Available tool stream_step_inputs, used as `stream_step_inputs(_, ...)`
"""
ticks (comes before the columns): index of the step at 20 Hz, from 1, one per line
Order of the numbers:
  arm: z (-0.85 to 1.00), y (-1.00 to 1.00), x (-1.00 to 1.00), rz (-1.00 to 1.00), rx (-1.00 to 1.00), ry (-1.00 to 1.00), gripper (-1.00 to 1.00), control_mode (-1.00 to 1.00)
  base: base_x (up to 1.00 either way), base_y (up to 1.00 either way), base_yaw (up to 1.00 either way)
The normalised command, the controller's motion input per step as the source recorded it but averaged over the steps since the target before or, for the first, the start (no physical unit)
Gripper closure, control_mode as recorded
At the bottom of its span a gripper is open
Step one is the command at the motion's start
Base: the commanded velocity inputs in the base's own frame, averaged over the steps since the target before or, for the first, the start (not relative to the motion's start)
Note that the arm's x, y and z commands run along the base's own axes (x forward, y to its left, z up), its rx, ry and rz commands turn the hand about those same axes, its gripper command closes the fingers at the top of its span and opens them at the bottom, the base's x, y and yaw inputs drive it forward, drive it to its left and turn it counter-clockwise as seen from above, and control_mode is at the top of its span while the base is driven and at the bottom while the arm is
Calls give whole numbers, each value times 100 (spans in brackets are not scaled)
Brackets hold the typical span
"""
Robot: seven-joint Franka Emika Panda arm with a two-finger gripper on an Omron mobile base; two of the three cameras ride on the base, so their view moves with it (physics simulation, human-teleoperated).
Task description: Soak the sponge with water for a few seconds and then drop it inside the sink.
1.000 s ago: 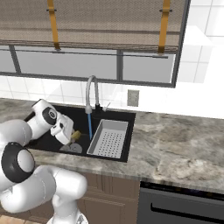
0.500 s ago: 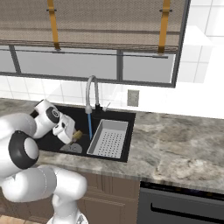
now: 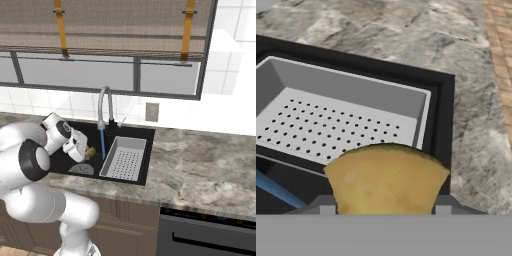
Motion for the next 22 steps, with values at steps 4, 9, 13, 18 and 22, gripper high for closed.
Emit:
stream_step_inputs(4, -6, 0, 20, 0, -2, 0, 100, -100, 0, 0, 0)
stream_step_inputs(9, -10, 0, 23, 0, -2, 0, 100, -100, 0, 0, 0)
stream_step_inputs(13, -12, 0, 19, 0, -1, 0, 100, -100, 0, 0, 0)
stream_step_inputs(18, -13, 0, 10, 0, 0, 0, 100, -100, 0, 0, 0)
stream_step_inputs(22, -6, 0, 1, 0, 0, 0, 100, -100, 0, 0, 0)
